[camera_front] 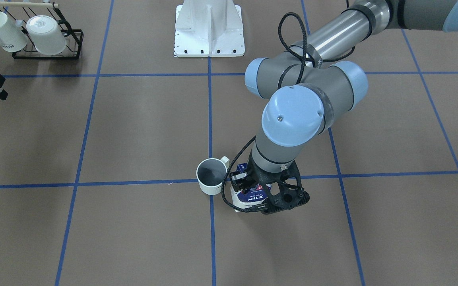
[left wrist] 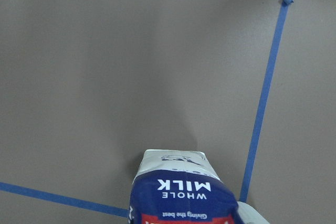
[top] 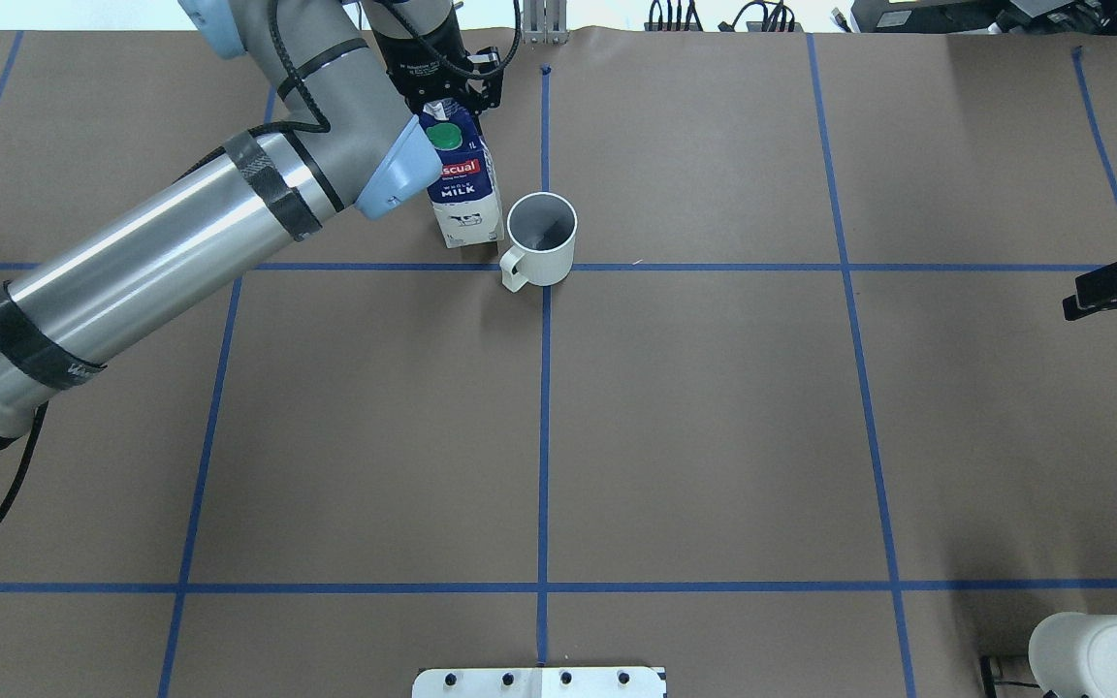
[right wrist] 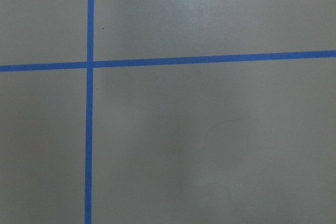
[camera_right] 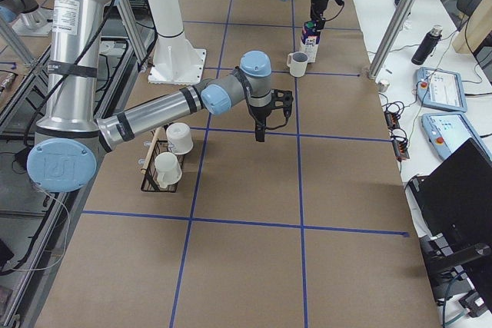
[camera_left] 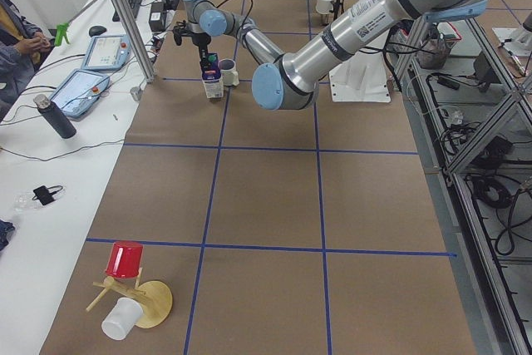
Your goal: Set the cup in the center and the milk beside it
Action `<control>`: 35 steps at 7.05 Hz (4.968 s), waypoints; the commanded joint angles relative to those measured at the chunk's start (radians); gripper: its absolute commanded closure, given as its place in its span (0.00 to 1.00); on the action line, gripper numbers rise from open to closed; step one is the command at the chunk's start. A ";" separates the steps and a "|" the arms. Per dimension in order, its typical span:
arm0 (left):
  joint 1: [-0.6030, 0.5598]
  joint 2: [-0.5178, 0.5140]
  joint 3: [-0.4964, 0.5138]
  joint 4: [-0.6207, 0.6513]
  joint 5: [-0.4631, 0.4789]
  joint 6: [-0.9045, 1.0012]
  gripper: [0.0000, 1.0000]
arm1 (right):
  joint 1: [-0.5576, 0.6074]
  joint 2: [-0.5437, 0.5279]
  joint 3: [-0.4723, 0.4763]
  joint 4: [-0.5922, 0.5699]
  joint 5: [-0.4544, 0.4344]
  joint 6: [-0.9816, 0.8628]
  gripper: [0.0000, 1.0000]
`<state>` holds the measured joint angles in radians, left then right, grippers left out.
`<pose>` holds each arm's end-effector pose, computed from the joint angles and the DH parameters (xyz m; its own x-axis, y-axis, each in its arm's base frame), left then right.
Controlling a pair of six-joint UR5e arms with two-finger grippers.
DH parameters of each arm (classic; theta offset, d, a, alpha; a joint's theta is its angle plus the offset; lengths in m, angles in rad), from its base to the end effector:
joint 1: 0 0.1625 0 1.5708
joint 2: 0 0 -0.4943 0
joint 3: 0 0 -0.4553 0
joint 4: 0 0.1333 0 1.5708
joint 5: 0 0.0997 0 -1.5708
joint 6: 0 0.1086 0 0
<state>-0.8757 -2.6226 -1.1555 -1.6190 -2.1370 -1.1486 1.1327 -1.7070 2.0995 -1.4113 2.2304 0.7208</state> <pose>0.5383 -0.7627 0.1450 0.6291 -0.2144 -0.7472 0.1897 0.9745 -0.1199 -0.1446 -0.4661 0.4989 0.6736 0.0384 0.7381 -0.1109 0.9926 0.0496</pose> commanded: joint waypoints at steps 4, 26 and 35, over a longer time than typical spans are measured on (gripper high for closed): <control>-0.071 0.266 -0.422 0.071 -0.011 0.029 0.02 | 0.002 0.021 0.002 0.000 0.000 0.000 0.00; -0.381 1.152 -0.905 -0.039 -0.178 0.711 0.02 | 0.217 0.032 -0.101 -0.193 0.055 -0.589 0.00; -0.388 1.153 -0.875 -0.071 -0.187 0.704 0.02 | 0.216 0.064 -0.133 -0.192 0.080 -0.580 0.00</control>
<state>-1.2583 -1.4748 -2.0254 -1.6811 -2.3234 -0.4439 1.3490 -1.6521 1.9749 -1.6033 2.3092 0.1404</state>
